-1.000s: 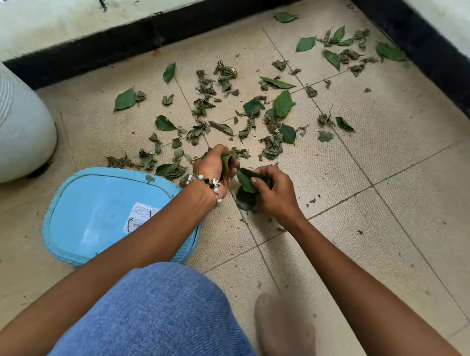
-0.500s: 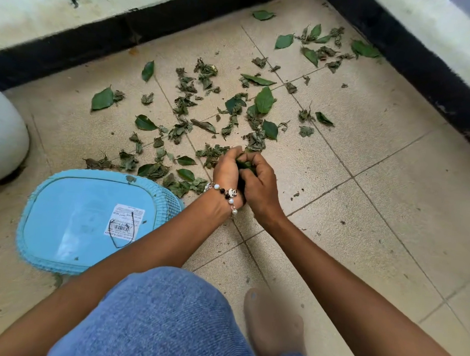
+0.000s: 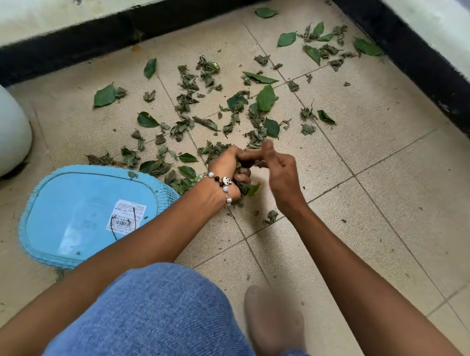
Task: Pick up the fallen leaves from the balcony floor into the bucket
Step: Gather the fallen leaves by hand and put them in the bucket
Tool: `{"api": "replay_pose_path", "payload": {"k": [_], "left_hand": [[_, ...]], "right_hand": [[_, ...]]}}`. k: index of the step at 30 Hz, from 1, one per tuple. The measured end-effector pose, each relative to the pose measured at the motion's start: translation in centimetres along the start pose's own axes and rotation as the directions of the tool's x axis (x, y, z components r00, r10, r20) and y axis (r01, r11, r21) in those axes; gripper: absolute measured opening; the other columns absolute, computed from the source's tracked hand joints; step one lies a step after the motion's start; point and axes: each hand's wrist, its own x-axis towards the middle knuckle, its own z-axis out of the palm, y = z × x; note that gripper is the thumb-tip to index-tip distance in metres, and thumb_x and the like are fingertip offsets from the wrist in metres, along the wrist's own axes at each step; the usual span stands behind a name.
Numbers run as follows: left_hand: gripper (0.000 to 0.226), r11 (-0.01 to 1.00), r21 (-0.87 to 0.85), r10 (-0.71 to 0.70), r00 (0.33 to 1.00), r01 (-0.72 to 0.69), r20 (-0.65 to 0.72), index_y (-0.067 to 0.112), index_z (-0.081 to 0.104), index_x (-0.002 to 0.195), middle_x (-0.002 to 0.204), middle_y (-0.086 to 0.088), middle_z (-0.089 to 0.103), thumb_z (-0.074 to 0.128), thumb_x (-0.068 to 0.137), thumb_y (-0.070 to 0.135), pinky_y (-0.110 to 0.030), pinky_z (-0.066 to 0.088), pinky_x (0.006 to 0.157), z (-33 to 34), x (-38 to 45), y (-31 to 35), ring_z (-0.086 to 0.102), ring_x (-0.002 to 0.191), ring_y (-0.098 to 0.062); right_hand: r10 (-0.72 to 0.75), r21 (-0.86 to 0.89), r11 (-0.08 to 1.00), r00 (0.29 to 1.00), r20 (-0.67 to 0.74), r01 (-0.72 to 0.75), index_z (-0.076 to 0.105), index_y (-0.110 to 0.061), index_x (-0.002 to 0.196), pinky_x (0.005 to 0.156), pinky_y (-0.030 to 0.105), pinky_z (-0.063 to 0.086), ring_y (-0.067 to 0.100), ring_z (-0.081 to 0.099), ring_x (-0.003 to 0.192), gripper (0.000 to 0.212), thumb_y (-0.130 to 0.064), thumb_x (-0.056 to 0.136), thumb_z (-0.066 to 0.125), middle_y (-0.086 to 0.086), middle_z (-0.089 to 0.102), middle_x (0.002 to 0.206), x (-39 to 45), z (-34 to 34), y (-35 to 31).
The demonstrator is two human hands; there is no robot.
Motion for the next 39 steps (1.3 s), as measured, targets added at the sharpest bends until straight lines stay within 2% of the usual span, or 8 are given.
{"api": "replay_pose_path", "payload": {"k": [3, 5, 10, 19, 24, 26, 29, 39], "left_hand": [[0.020, 0.998, -0.008, 0.063, 0.997, -0.064, -0.049, 0.012, 0.050, 0.071, 0.057, 0.000, 0.049, 0.051, 0.092, 0.011, -0.014, 0.020, 0.029, -0.5, 0.3, 0.8, 0.029, 0.035, -0.006], [0.017, 0.995, -0.039, 0.090, 0.994, -0.093, -0.070, 0.011, 0.052, 0.073, 0.055, 0.001, 0.049, 0.053, 0.090, 0.010, -0.015, 0.021, 0.029, -1.0, 0.7, 1.1, 0.030, 0.035, -0.007], [0.012, 0.984, -0.106, 0.134, 0.986, -0.144, -0.097, 0.006, 0.057, 0.088, 0.059, 0.000, 0.045, 0.046, 0.093, 0.006, -0.014, 0.021, 0.028, -1.1, 0.9, 1.7, 0.029, 0.031, -0.006], [0.012, 0.966, -0.132, 0.203, 0.969, -0.221, -0.140, 0.008, 0.051, 0.083, 0.054, -0.003, 0.051, 0.044, 0.092, 0.003, -0.013, 0.020, 0.029, -1.9, 0.7, 1.9, 0.031, 0.033, -0.007], [0.017, 0.961, -0.084, 0.244, 0.953, -0.262, -0.181, 0.006, 0.051, 0.078, 0.061, -0.006, 0.050, 0.044, 0.092, 0.001, -0.012, 0.020, 0.031, -2.3, 0.2, 2.0, 0.031, 0.037, -0.009], [0.016, 0.961, -0.074, 0.251, 0.951, -0.267, -0.184, 0.006, 0.053, 0.081, 0.061, -0.006, 0.051, 0.044, 0.092, 0.001, -0.013, 0.020, 0.031, -2.4, 0.2, 2.0, 0.032, 0.034, -0.009], [0.011, 0.960, -0.072, 0.254, 0.948, -0.272, -0.191, 0.006, 0.054, 0.091, 0.062, -0.006, 0.053, 0.044, 0.093, 0.001, -0.013, 0.020, 0.030, -2.6, 0.4, 2.1, 0.034, 0.030, -0.008], [0.013, 0.964, -0.025, 0.253, 0.945, -0.264, -0.207, 0.006, 0.053, 0.083, 0.064, -0.008, 0.054, 0.045, 0.091, 0.000, -0.013, 0.021, 0.031, -2.5, 0.7, 2.9, 0.035, 0.029, -0.008]], "right_hand": [[0.060, 0.085, 0.995, 0.998, -0.028, -0.057, 0.072, -0.005, 0.096, 0.072, 0.034, 0.054, 0.019, 0.069, 0.084, 0.030, -0.029, 0.098, 0.054, 0.010, 0.073, 0.088, -0.5, -2.1, 1.2], [0.143, -0.309, 0.947, 0.976, 0.162, -0.088, 0.067, -0.012, 0.092, 0.065, 0.025, 0.049, 0.010, 0.063, 0.074, 0.013, -0.025, 0.089, 0.067, 0.001, 0.067, 0.082, 0.3, -4.1, 1.3], [0.440, -0.868, 0.461, 0.803, 0.402, 0.183, 0.051, -0.017, 0.110, 0.069, 0.029, 0.036, 0.018, 0.047, 0.089, 0.059, -0.029, 0.065, 0.087, -0.003, 0.047, 0.098, -1.4, -4.5, 3.9], [0.087, -0.770, 0.596, 0.934, 0.346, 0.229, 0.055, -0.012, 0.126, 0.086, 0.027, 0.036, 0.026, 0.046, 0.115, 0.044, -0.019, 0.085, 0.070, 0.011, 0.050, 0.126, -1.1, 0.2, 4.3], [0.178, -0.829, 0.340, 0.835, 0.520, 0.444, 0.031, -0.027, 0.150, 0.117, 0.057, 0.013, 0.038, 0.002, 0.147, 0.053, -0.036, 0.100, 0.042, 0.008, 0.012, 0.161, -1.7, 2.4, 6.1], [0.142, -0.800, 0.356, 0.818, 0.558, 0.484, 0.037, -0.028, 0.148, 0.116, 0.055, 0.022, 0.040, 0.013, 0.145, 0.050, -0.034, 0.100, 0.026, 0.011, 0.024, 0.158, -1.6, 2.1, 6.6], [-0.040, -0.744, 0.335, 0.798, 0.601, 0.578, 0.062, -0.008, 0.128, 0.086, 0.042, 0.053, 0.037, 0.050, 0.118, 0.038, -0.006, 0.090, 0.059, 0.016, 0.055, 0.135, -1.2, 0.9, 6.7], [-0.108, -0.791, 0.557, 0.967, 0.232, 0.252, 0.073, -0.013, 0.107, 0.090, 0.033, 0.049, 0.023, 0.057, 0.104, 0.021, -0.009, 0.087, 0.068, 0.005, 0.064, 0.114, 4.7, -2.3, 2.8]]}}
